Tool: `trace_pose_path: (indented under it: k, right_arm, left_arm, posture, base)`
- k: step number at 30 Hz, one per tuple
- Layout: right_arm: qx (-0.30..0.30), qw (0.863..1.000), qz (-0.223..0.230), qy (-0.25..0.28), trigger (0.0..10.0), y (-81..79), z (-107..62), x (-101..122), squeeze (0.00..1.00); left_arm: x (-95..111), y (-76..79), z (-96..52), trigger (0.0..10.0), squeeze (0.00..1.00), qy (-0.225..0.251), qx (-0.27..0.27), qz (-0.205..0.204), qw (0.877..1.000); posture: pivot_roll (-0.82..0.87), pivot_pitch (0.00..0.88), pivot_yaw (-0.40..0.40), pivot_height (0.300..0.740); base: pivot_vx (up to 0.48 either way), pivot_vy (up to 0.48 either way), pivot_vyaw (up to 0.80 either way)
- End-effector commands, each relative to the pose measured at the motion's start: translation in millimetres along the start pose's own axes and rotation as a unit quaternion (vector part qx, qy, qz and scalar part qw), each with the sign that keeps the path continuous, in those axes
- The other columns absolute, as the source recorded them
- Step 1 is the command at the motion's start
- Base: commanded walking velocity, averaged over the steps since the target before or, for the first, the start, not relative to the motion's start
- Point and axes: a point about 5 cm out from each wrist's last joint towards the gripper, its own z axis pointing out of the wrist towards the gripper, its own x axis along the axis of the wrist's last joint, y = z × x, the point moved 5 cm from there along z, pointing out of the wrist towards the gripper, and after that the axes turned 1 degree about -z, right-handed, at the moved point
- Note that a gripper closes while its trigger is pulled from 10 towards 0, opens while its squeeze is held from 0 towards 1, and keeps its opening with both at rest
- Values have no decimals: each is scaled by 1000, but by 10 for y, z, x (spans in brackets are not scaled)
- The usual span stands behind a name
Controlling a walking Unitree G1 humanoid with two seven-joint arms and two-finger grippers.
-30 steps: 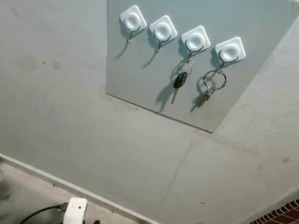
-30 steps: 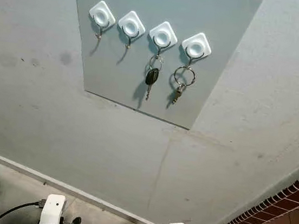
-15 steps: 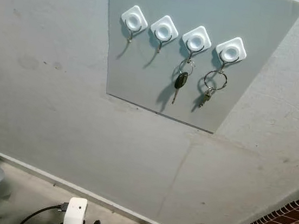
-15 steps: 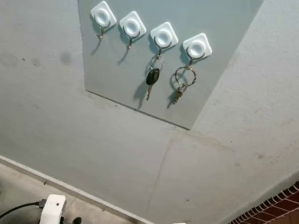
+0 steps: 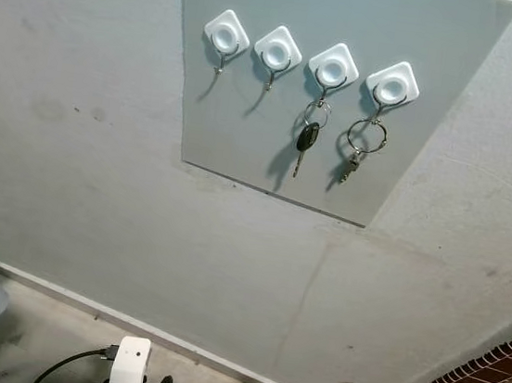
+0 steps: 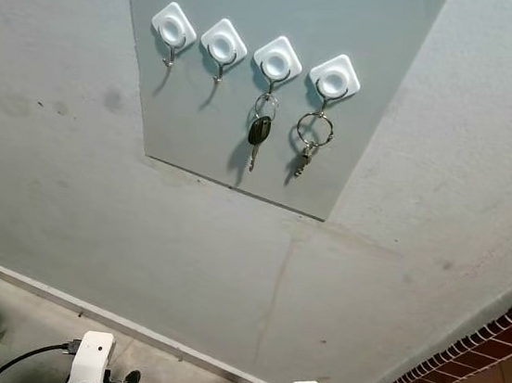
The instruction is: Hang keys on a hook
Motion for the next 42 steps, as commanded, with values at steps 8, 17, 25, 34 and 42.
trace_pose_path:
  k: [8,17,25,34,42]
  right_arm:
    - [0,999,36,4,10000,-82,15,-11,0]
    - [-6,998,59,8,10000,-52,11,-6,0]
    - [-7,998,69,10,10000,-55,13,-1,0]
    - [-4,998,56,8,10000,-60,14,3,0]
    - [-2,999,53,7,10000,-59,13,-1,0]
  left_arm:
    - [34,-51,2,10000,0,-7,-6,31,999]
    - [79,-40,14,10000,0,-8,-14,44,999]
    - [83,-33,15,10000,0,-6,-16,40,999]
    - [65,-25,12,10000,0,-6,-14,28,999]
    - [40,-34,5,10000,0,-6,-11,19,1000]
  posture:
    - [-2,0,9,732]
    - [-31,0,53,732]
    - [-35,0,55,732]
    - [-20,0,31,732]
    - [-16,0,25,732]
  base:
    - [0,0,0]
    - [0,0,0]
    - [0,0,0]
    - [0,0,0]
    - [0,0,0]
